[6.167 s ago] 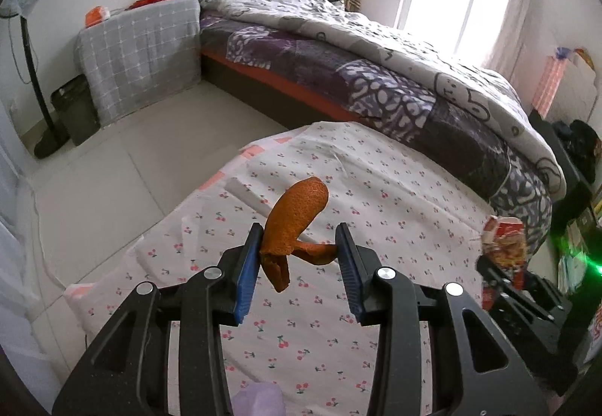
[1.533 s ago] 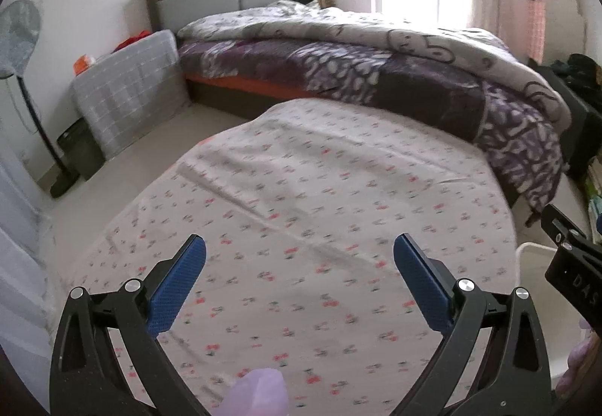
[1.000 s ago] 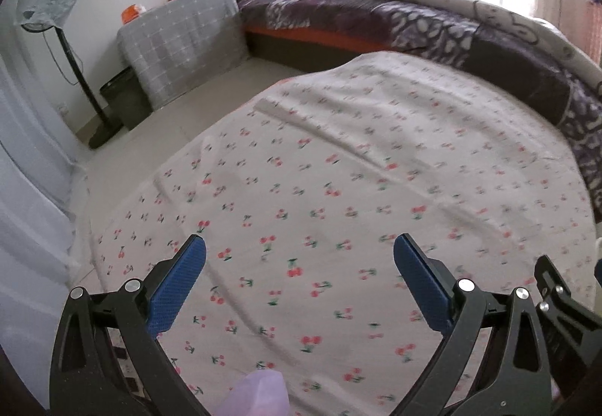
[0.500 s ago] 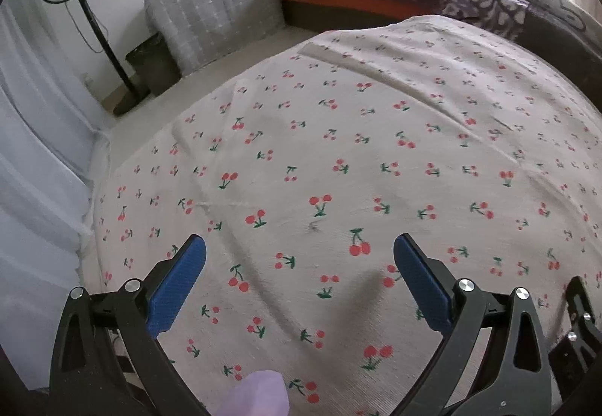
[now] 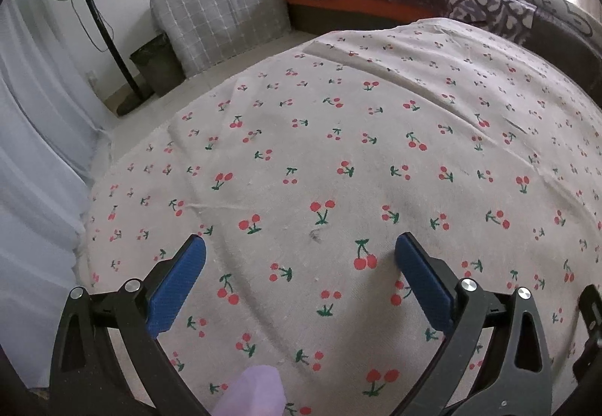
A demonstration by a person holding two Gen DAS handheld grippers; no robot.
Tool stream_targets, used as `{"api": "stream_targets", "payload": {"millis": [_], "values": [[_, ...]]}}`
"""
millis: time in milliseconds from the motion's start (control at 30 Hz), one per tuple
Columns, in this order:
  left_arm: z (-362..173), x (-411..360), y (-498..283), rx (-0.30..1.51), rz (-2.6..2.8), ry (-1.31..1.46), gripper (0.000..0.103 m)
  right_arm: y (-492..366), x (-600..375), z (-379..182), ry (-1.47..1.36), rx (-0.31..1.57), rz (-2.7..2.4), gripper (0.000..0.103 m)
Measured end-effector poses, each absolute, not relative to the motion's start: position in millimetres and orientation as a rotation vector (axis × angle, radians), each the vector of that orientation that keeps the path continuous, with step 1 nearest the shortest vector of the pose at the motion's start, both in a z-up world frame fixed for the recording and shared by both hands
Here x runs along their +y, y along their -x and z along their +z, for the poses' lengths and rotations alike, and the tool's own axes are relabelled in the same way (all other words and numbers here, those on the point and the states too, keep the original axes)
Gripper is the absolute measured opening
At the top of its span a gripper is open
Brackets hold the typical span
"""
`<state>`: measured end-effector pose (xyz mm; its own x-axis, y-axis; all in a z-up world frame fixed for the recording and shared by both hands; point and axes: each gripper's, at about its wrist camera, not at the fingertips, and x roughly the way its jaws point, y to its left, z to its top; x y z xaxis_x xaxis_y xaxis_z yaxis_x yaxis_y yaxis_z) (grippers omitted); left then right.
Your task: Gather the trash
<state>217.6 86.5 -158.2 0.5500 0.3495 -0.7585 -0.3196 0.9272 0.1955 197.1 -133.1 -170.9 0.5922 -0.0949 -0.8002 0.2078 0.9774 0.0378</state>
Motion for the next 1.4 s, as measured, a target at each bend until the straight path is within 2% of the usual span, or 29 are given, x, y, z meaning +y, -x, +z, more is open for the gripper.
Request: {"api": "stream_targets", "payload": {"millis": [200, 1400], "values": [[-162, 108, -216, 0.915, 0.325, 0.137, 0.097, -197, -133, -171, -0.135, 0.921, -0.176, 0.097], [-165, 107, -229, 0.915, 0.367, 0.134, 0.098, -197, -133, -171, -0.134, 0.92, -0.178, 0.097]]}}
